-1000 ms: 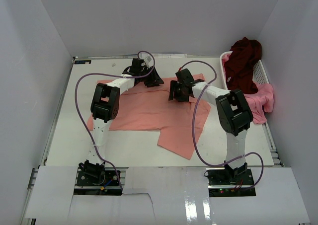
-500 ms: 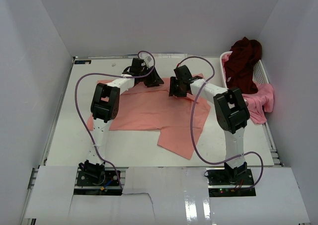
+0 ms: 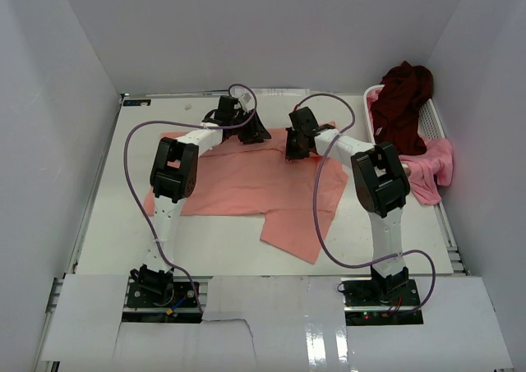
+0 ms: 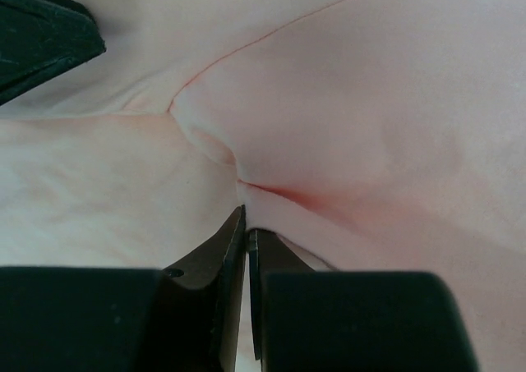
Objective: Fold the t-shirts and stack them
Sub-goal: Fold the flattened tshirt in 1/3 of the way
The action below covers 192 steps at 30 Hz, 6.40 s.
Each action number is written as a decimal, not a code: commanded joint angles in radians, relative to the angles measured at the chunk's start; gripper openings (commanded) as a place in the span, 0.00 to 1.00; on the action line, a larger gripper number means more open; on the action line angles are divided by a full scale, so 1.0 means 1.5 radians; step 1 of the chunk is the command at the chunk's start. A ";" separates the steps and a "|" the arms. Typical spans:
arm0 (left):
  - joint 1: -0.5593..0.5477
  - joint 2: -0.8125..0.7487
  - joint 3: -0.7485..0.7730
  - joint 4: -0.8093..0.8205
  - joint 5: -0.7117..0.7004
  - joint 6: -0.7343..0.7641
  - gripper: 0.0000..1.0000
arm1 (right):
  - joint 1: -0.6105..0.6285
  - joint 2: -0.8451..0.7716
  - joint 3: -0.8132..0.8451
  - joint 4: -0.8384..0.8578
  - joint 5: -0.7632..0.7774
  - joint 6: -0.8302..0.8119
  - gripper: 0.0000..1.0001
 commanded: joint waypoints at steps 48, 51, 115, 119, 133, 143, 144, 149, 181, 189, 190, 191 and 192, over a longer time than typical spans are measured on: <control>-0.003 -0.047 0.000 -0.073 -0.029 0.023 0.53 | -0.117 -0.126 0.048 -0.067 -0.167 0.021 0.77; -0.003 -0.048 -0.003 -0.073 -0.027 0.022 0.54 | -0.121 -0.077 0.132 -0.108 -0.049 -0.037 0.77; 0.008 -0.067 -0.013 -0.077 -0.029 0.023 0.54 | -0.213 0.006 0.187 -0.183 0.028 -0.100 0.08; 0.008 -0.067 -0.011 -0.079 -0.031 0.025 0.54 | -0.190 -0.003 0.194 -0.188 0.025 -0.104 0.08; 0.011 -0.066 -0.004 -0.086 -0.029 0.030 0.54 | -0.179 0.074 0.189 -0.180 -0.051 -0.099 0.08; 0.012 -0.069 -0.008 -0.086 -0.029 0.029 0.54 | -0.179 0.082 0.164 -0.190 0.033 -0.117 0.08; 0.012 -0.071 -0.009 -0.086 -0.029 0.030 0.54 | -0.179 0.082 0.161 -0.190 0.040 -0.119 0.08; 0.014 -0.074 -0.014 -0.086 -0.030 0.030 0.54 | -0.179 0.078 0.150 -0.205 0.089 -0.134 0.08; 0.088 -0.207 0.022 -0.209 -0.004 0.109 0.57 | -0.123 -0.032 0.169 -0.201 -0.100 -0.154 0.52; 0.128 -0.217 -0.065 -0.199 -0.046 0.138 0.57 | -0.051 -0.037 0.130 -0.168 -0.163 -0.154 0.08; 0.137 -0.216 -0.072 -0.194 -0.053 0.135 0.57 | -0.047 -0.034 0.132 -0.167 -0.166 -0.152 0.08; 0.142 -0.215 -0.080 -0.187 -0.053 0.130 0.57 | -0.043 -0.031 0.134 -0.167 -0.167 -0.150 0.08; 0.146 -0.212 -0.090 -0.178 -0.053 0.120 0.57 | -0.037 -0.026 0.136 -0.165 -0.169 -0.149 0.08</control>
